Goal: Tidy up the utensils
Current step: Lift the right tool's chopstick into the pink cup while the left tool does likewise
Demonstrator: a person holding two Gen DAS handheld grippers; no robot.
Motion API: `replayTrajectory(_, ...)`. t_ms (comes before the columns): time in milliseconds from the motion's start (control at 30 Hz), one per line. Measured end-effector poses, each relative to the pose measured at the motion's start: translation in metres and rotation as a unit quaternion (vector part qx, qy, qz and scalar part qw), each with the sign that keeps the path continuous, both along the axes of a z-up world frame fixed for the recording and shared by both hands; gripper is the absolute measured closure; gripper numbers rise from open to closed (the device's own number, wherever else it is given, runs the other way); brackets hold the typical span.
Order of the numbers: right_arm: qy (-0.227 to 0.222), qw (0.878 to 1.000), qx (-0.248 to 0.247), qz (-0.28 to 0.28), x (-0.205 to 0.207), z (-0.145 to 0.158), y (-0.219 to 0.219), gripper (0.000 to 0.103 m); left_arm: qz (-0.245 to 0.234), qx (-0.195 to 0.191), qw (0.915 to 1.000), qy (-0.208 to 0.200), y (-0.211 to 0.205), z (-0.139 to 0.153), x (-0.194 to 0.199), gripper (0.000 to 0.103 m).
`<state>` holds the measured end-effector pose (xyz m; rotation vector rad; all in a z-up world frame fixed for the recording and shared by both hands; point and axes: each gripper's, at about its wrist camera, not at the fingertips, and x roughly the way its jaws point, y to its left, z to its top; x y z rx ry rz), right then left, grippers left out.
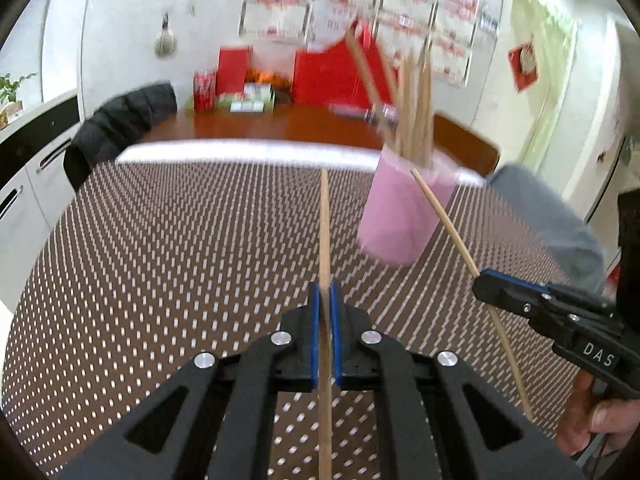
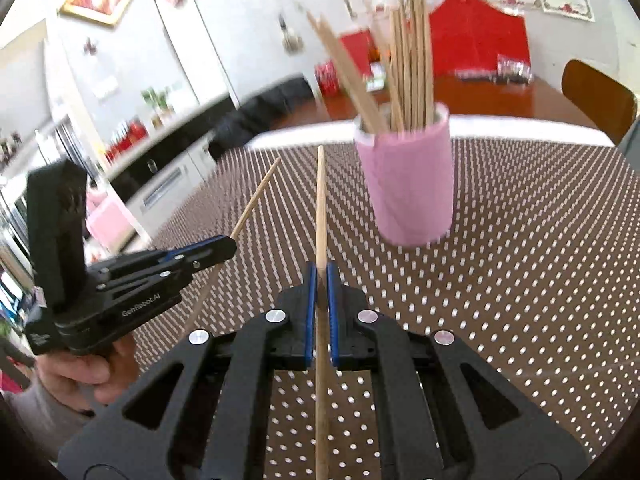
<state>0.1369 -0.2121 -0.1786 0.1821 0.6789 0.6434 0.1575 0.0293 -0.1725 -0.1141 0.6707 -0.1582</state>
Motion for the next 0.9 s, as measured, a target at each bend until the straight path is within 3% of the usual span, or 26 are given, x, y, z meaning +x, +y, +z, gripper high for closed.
replayTrajectory(133,-0.040,0.998,0.047,-0.014,-0.004,0.025,-0.010,0.097,-0.006,-0.021,0.9980,-0.060,-0.005,0.026,-0.008,0.098)
replayTrajectory(333,-0.101,0.990,0.090,-0.040,0.005,0.062,-0.025,0.097,-0.019,-0.047,0.9920,-0.116,-0.016,0.059,-0.007,0.098)
replayTrajectory(667,-0.173,0.974,0.126,-0.073,0.036,0.120,-0.037,0.097,-0.060,-0.094,0.9702,-0.215,-0.039,0.128,0.029,0.098)
replayTrajectory(900,-0.206,0.962,0.147,-0.098,0.077,0.143,-0.044,0.097,-0.070,-0.120,0.9591,-0.247,-0.049,0.148,0.070,0.098)
